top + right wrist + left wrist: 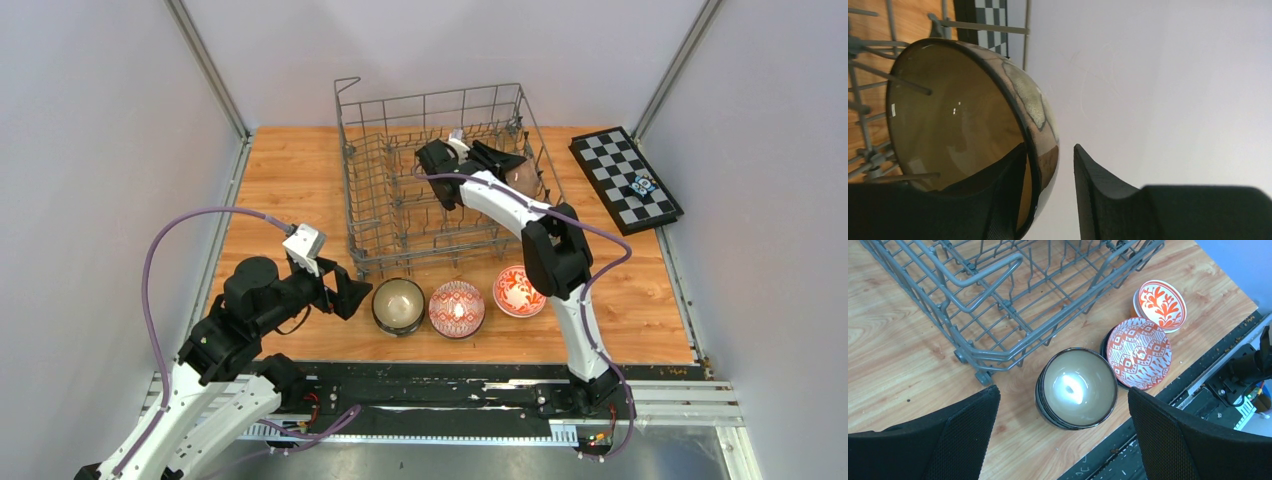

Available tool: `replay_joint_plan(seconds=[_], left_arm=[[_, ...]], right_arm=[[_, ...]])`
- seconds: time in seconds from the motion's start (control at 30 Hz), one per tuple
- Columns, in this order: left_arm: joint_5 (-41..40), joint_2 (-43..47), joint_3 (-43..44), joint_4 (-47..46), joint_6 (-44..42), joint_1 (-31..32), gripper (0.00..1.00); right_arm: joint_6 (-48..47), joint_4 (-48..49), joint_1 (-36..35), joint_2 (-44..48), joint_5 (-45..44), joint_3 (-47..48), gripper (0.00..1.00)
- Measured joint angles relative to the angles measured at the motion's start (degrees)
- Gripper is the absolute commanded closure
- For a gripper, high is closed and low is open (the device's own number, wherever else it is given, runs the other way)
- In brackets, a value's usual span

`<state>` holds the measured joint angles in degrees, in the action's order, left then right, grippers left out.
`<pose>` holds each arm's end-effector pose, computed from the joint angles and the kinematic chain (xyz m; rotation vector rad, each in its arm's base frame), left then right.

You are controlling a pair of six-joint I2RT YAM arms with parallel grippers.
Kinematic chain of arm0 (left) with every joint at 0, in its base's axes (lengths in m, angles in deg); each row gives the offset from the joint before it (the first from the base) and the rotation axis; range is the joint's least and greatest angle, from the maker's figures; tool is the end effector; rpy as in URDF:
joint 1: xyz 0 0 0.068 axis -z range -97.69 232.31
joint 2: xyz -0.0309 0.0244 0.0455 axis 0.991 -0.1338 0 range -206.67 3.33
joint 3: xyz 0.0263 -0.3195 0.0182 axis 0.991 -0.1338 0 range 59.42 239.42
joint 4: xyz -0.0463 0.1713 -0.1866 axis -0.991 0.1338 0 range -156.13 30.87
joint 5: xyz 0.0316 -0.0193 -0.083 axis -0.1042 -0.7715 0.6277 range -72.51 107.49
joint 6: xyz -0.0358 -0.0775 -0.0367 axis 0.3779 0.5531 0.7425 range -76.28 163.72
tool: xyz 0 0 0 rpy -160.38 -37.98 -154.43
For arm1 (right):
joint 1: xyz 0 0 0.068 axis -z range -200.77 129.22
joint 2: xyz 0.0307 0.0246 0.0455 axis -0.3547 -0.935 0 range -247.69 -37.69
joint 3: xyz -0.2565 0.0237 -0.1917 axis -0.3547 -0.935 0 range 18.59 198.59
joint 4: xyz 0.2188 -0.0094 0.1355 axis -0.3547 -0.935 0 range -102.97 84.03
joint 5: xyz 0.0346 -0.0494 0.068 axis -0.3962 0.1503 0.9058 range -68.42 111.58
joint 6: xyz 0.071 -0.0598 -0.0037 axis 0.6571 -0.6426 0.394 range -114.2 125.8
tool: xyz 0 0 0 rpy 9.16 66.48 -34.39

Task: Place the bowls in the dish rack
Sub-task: Turn the bowl upside down on the dish rack.

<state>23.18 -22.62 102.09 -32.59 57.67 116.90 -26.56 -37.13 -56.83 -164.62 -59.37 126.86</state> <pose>0.0791 -0.0647 0.3320 0.4130 1.8738 -0.6720 0.4626 0.2346 0.2774 -0.5822 1.9195 -1.6104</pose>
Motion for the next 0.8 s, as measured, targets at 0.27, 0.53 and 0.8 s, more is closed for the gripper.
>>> replay_joint_plan(seconds=[0.27, 0.53, 0.8], left_arm=[[-0.04, 0.0, 0.0, 0.02, 0.0, 0.02, 0.0], [-0.33, 0.0, 0.0, 0.02, 0.02, 0.02, 0.0], [-0.42, -0.02, 0.0, 0.02, 0.02, 0.02, 0.0]], right_arm=[[4.57, -4.55, -0.59, -0.98, 1.92, 1.01, 0.47], [10.64, -10.1, -0.57, -1.18, 5.81, 3.85, 0.41], [19.08, -17.16, -0.15, -1.22, 12.76, 6.75, 0.38]])
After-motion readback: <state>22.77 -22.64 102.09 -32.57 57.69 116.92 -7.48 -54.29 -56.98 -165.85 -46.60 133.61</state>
